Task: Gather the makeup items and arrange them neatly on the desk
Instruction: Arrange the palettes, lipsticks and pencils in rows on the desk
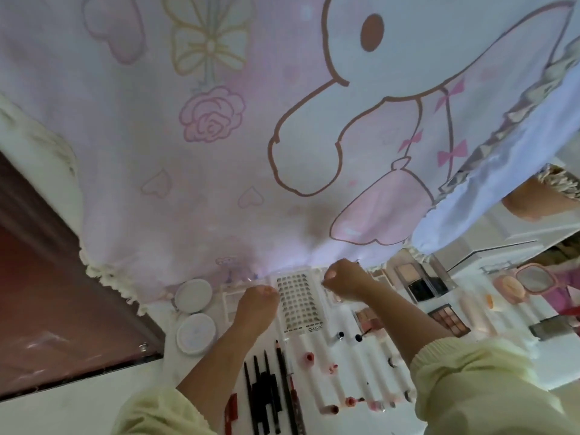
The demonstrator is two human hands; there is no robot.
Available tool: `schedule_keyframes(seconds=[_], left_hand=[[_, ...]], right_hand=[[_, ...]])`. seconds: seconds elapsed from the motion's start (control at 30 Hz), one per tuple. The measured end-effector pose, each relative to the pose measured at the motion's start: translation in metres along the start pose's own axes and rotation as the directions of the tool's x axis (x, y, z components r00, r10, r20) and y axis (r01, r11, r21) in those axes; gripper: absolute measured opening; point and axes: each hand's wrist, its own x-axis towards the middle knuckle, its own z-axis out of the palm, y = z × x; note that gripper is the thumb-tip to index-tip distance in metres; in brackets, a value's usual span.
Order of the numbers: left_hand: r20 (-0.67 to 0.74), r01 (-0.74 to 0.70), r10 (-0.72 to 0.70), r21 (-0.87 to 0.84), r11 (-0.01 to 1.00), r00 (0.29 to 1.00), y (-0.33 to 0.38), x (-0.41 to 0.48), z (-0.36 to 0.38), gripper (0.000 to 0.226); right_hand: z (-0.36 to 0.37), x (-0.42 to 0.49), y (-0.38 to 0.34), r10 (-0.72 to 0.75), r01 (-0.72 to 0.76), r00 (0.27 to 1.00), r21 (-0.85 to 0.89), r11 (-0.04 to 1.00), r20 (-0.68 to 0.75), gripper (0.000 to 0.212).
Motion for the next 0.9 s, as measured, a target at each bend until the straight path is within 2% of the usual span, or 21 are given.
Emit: schedule_keyframes(seconds=[0.1,0.27,0.37,0.47,0.57,0.7,0.9], left_hand=[[0.026,0.035,-0.035,-0.01,0.999,0.999,-0.003,0.001,0.02,0.016],[-0.015,0.107,-0.108,-0.048,0.993,0.994,-0.005,0.001,0.053,0.019],[-0.051,0.163,-0.165,-0.037,0.986,0.985,-0.007,0.002,0.059,0.043],[-0.079,0.18,-0.187,-0.091,0.98,0.979,-0.011,0.011,0.061,0.021],[-0.109,0.207,-0.219,-0.11,0.972,0.97,-0.007,0.015,0.059,0.037],[-0.122,0.253,-0.275,-0.171,0.952,0.954,-0.007,0.022,0.055,0.032],[-0.115,0.27,-0.301,-0.228,0.935,0.947,-0.006,0.031,0.054,0.031]], right_hand=[[0.007,0.012,0.011,0.006,-0.001,0.989,-0.032,0.999,0.145,0.02],[0.017,0.021,0.018,0.026,-0.018,0.96,-0.032,0.999,0.28,0.022],[0.021,0.019,0.017,0.015,0.001,0.954,-0.053,0.999,0.299,0.017],[0.025,0.023,0.015,-0.006,0.035,0.956,-0.092,0.995,0.293,0.01],[0.03,0.027,0.013,-0.005,0.047,0.944,-0.119,0.992,0.33,0.014],[0.032,0.035,0.012,-0.018,0.025,0.956,-0.018,1.0,0.293,0.03],[0.036,0.044,0.014,0.011,-0.032,0.965,0.077,0.996,0.263,0.032]])
